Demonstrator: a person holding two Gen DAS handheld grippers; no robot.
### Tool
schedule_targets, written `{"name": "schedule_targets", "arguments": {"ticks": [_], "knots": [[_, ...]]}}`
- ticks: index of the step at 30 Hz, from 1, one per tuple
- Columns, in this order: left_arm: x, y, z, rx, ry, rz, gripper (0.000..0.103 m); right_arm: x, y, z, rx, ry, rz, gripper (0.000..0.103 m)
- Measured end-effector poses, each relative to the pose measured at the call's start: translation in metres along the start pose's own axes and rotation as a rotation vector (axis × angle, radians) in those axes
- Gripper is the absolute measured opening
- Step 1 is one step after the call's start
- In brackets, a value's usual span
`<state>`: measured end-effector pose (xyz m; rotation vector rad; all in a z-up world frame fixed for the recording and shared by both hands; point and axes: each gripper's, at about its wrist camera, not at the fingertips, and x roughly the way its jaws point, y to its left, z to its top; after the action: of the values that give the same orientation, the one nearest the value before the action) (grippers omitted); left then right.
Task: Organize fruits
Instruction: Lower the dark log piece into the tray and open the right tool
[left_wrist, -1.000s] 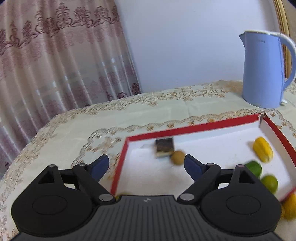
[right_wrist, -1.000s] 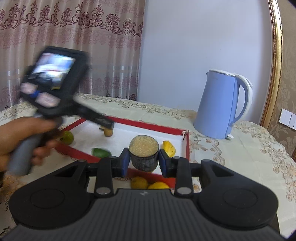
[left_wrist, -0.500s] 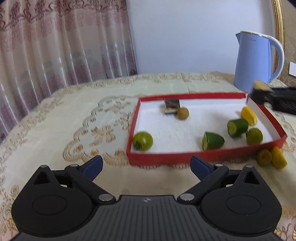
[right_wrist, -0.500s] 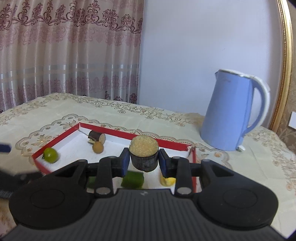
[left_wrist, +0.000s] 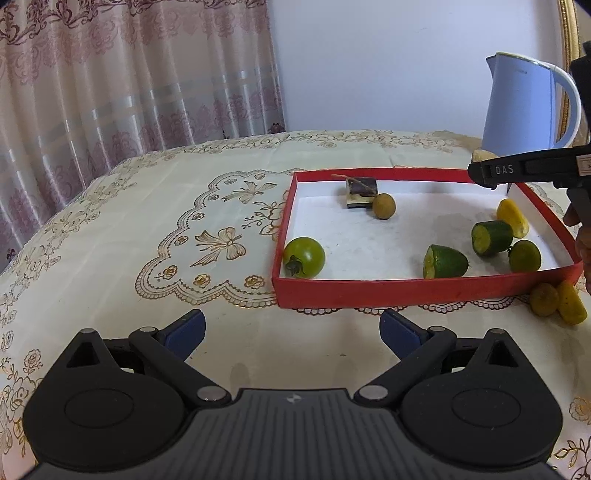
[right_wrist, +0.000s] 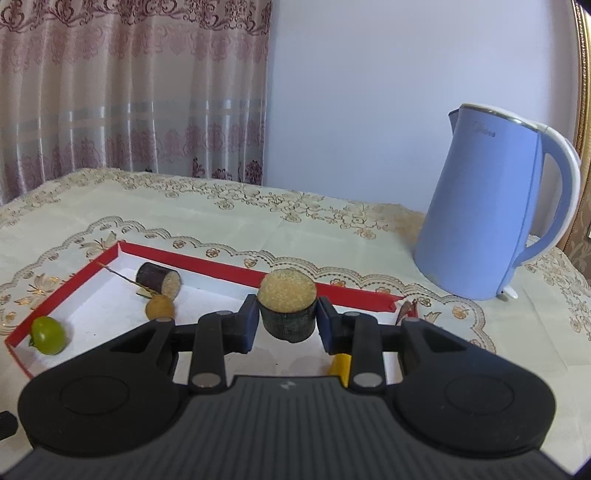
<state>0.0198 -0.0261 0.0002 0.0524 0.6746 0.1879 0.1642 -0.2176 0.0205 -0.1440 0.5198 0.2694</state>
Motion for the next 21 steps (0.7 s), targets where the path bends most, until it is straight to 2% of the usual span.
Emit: {"name": "schedule_targets", "arguments": {"ticks": [5,7,9,13,17,21], "knots": [[0.000,0.002,0.000,0.001,0.001,0.009,0.101,0.015,0.002,-0.001,-0.006,0.048,0.002,0.032],[0.000,0.001,0.000,0.000,0.001,0.009,0.101,0.016,0.003,-0.002,-0.006,0.049,-0.002,0.055],[-0.003,0.001,0.000,0.000,-0.007,0.009,0.101,0.009,0.002,0.000,-0.010,0.031,-0.007,0.056],[-0.010,0.001,0.002,0.003,-0.048,0.014,0.101,-0.040,-0.015,0.004,0.032,-0.077,-0.019,0.056],[-0.014,-0.001,0.003,-0.003,-0.069,-0.019,0.101,-0.098,-0.039,-0.007,0.082,-0.170,-0.052,0.056],[-0.015,-0.005,0.003,-0.004,-0.067,-0.036,0.101,-0.134,-0.047,-0.039,0.080,-0.166,-0.072,0.056]]}}
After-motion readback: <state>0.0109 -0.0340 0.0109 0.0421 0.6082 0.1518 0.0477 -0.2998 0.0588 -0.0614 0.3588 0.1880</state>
